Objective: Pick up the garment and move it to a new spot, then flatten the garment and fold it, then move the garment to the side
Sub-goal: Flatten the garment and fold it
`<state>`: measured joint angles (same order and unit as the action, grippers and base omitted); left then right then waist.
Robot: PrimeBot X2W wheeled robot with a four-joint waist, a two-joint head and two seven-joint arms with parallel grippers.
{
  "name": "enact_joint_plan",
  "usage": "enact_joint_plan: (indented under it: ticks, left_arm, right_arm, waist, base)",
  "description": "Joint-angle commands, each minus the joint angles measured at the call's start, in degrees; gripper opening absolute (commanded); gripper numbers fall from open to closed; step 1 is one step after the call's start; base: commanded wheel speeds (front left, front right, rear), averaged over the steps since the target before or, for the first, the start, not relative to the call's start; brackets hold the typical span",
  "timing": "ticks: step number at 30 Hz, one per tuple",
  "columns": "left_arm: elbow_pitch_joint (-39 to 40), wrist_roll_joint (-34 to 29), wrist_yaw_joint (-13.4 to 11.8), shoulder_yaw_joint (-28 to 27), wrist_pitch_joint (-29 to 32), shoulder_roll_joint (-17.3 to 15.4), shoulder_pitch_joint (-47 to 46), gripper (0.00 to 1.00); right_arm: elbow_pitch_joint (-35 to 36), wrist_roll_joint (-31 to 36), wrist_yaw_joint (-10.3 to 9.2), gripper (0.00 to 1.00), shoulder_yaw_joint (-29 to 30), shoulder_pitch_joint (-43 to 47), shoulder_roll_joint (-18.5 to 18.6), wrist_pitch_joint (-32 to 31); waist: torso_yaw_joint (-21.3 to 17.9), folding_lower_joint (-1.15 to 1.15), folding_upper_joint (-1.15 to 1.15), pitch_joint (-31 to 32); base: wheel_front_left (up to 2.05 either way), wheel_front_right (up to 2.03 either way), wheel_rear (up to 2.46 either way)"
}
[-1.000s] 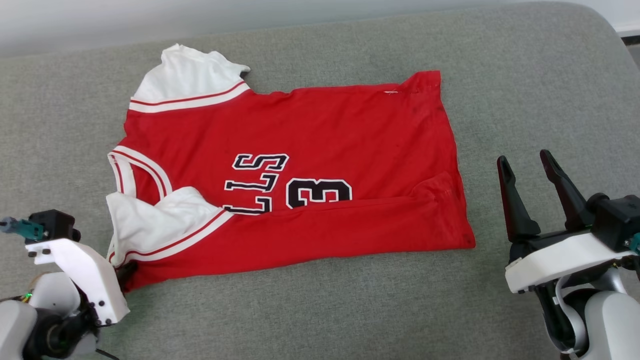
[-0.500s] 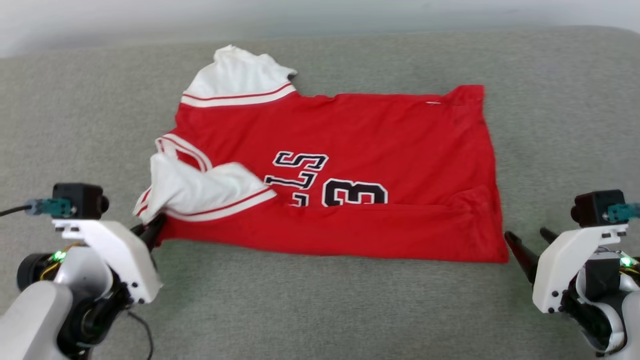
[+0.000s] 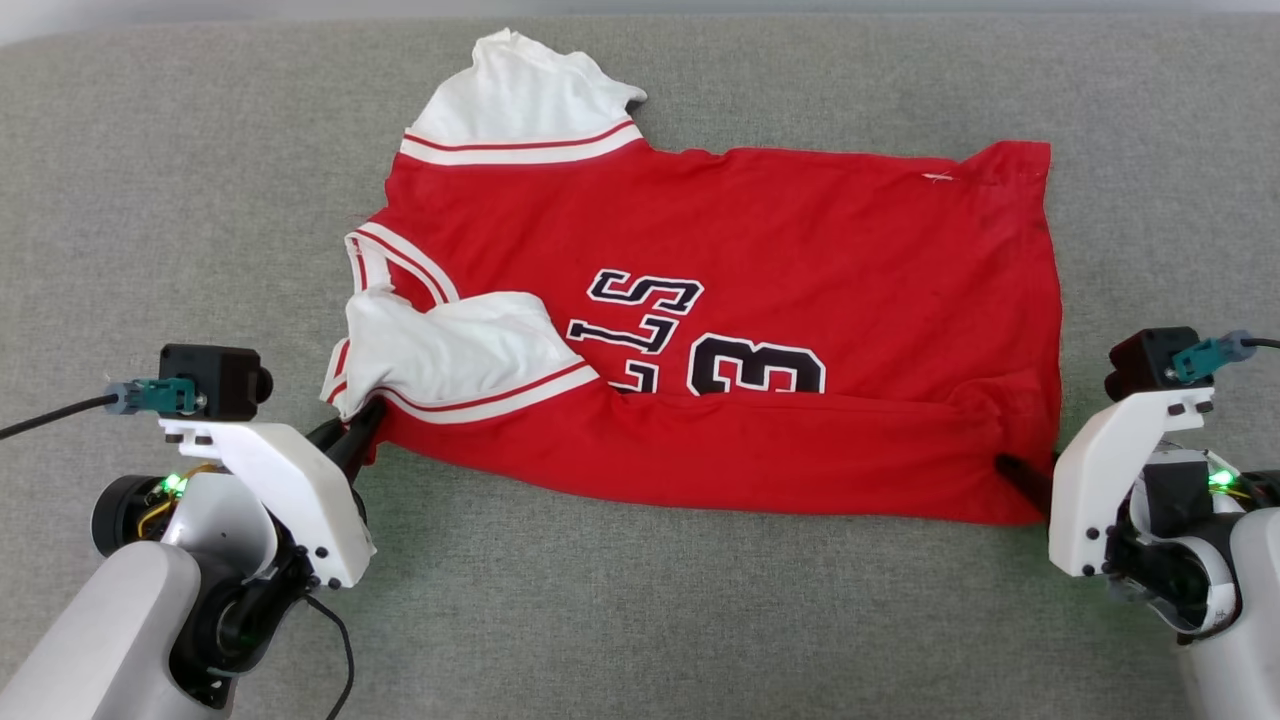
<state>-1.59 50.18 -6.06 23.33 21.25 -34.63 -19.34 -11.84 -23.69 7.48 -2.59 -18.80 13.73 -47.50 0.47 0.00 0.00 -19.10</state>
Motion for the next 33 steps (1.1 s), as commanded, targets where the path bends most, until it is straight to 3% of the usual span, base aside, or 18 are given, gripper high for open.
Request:
enact_joint_plan:
  ticks: [1, 15, 26, 29, 30, 31, 32, 33]
  left_arm:
    - [-0.2, 0.0, 0.2, -0.1, -0.4, 0.2, -0.6, 0.00]
    - [-1.5, -0.9, -4.3, -2.2, -8.3, 3.0, 6.0, 0.00]
    - [3.2, 2.1, -9.0, -2.3, -7.0, 2.3, 19.4, 0.00]
    - [1.8, 3.0, -9.8, -1.9, -7.1, 3.7, 21.7, 0.00]
    - [0.8, 3.4, -9.6, -1.2, -6.7, 4.1, 22.3, 0.00]
    - [-0.3, 3.8, -9.1, -0.8, -6.5, 4.9, 22.3, 0.19]
    - [-1.5, 3.8, -8.8, -0.7, -6.9, 5.4, 21.9, 0.48]
    - [-2.6, 3.6, -8.6, -0.7, -7.5, 5.8, 21.1, 1.00]
  right_arm:
    - [-3.4, -0.7, 0.02, 0.00, -2.3, 2.3, -2.1, -1.4]
    - [2.4, -2.1, 0.00, 0.00, -4.6, 2.2, 1.9, 3.0]
    - [8.0, -3.7, 0.00, 0.00, -2.5, 11.5, 2.3, 0.6]
    - [6.6, -3.9, 0.00, 0.00, -1.2, 14.0, 1.1, 0.2]
    - [6.1, -3.9, 0.00, 0.05, -0.9, 14.3, 0.9, 0.6]
    - [5.1, -4.0, 0.00, 0.46, -0.8, 14.8, 0.7, 1.0]
    - [4.3, -3.7, 0.00, 1.00, -1.0, 15.1, 0.6, 1.8]
    - [3.5, -3.4, 0.00, 1.00, -1.2, 15.3, 0.5, 3.3]
  waist:
    - [-0.1, 0.00, 0.00, 0.2]
    - [-0.6, 0.00, 0.00, 8.5]
    - [0.0, 0.00, 0.00, 14.8]
    - [-0.3, 0.00, 0.00, 15.2]
    - [-0.3, 0.00, 0.00, 15.2]
    - [-0.4, 0.00, 0.00, 15.1]
    - [-0.4, 0.00, 0.00, 15.1]
    - [-0.4, 0.00, 0.00, 15.1]
  base:
    - [0.00, 0.00, 0.00]
    - [0.00, 0.00, 0.00]
    - [0.00, 0.00, 0.00]
    - [0.00, 0.00, 0.00]
    - [0.00, 0.00, 0.00]
    - [0.00, 0.00, 0.00]
    - [0.00, 0.00, 0.00]
    - [0.00, 0.00, 0.00]
